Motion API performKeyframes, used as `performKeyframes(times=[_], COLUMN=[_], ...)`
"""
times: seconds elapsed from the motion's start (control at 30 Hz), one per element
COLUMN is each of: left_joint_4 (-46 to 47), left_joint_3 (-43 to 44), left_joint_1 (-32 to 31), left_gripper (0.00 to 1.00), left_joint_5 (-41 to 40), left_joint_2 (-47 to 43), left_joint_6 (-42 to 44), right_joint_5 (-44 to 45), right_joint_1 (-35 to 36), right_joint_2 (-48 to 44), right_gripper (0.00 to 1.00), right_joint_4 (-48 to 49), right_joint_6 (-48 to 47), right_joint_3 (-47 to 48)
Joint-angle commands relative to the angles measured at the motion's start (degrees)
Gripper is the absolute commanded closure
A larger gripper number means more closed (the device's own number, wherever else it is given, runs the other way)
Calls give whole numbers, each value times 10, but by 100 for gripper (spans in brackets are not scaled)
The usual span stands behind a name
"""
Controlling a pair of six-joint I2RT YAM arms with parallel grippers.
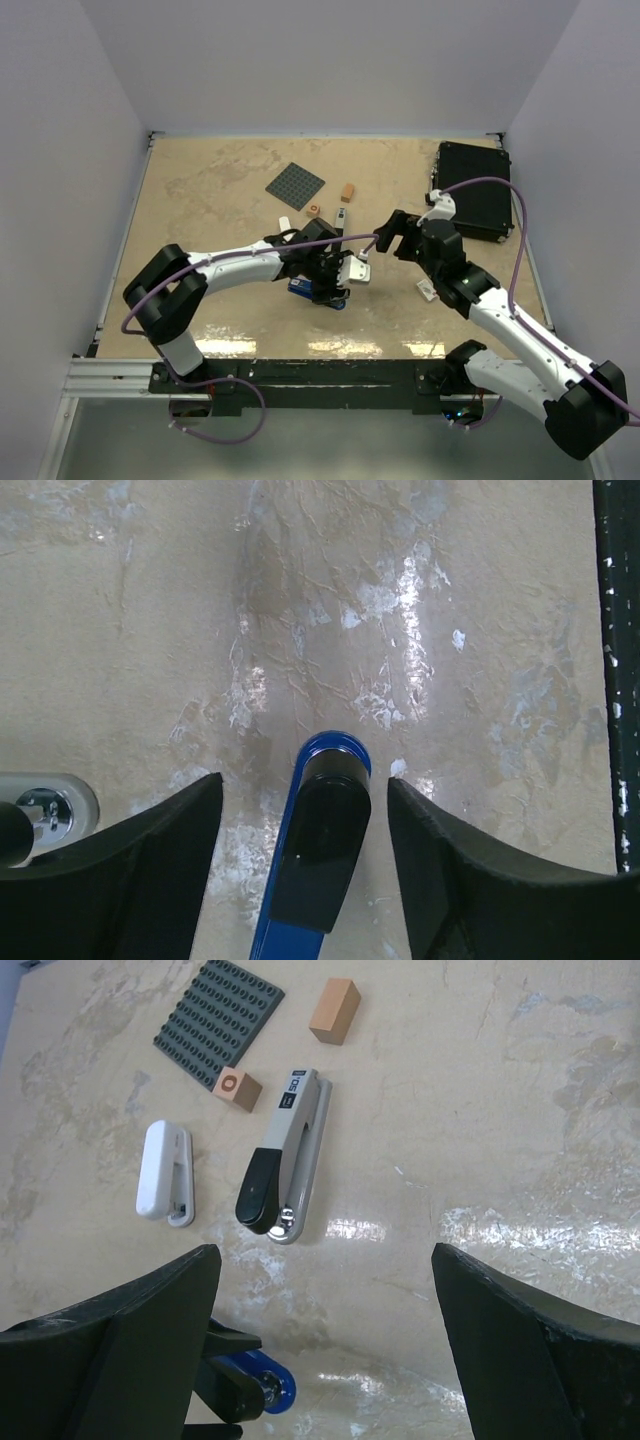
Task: Load the staples into the stapler
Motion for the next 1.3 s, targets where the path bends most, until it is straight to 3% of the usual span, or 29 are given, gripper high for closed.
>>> performKeyframes(times=[0.0, 0.23, 0.37, 0.43, 0.67, 0.83, 0.97, 1.1, 1.17, 1.23, 1.27], left_joint_4=[-17, -22, -5, 10, 93, 62, 15, -21, -24, -32, -32], left_joint_3=[39, 32, 13, 1, -68, -72, -72, -75, -75, -63, -61], left_joint_1=[-4, -5, -4, -3, 8, 31, 34, 37, 36, 36, 36], left_gripper=[34, 60, 93, 100, 100, 100, 100, 100, 91, 69, 63], left_joint_5=[12, 13, 11, 5, -43, -110, -190, -217, -206, -181, -177], left_joint_2=[32, 30, -3, -22, -97, -76, -65, -59, -56, -50, -48], left_joint_6=[30, 33, 20, 3, -49, -54, -39, -28, -28, -35, -39], right_joint_5=[12, -9, -31, -48, -98, -102, -56, 45, 77, 108, 115], right_joint_1=[-4, -3, -4, -3, -4, -3, -4, -4, -8, -17, -20], right_joint_2=[-1, 5, 16, 29, 73, 87, 80, 88, 97, 118, 125], right_gripper=[8, 9, 9, 9, 12, 12, 12, 11, 8, 2, 2], right_joint_4=[32, 36, 46, 50, 54, 43, 5, -99, -144, -203, -234], right_joint_6=[7, -8, -17, -21, -26, -14, -3, 16, 35, 48, 57], right_joint_3=[-7, -6, -5, -4, 1, -3, 4, 33, 51, 66, 70])
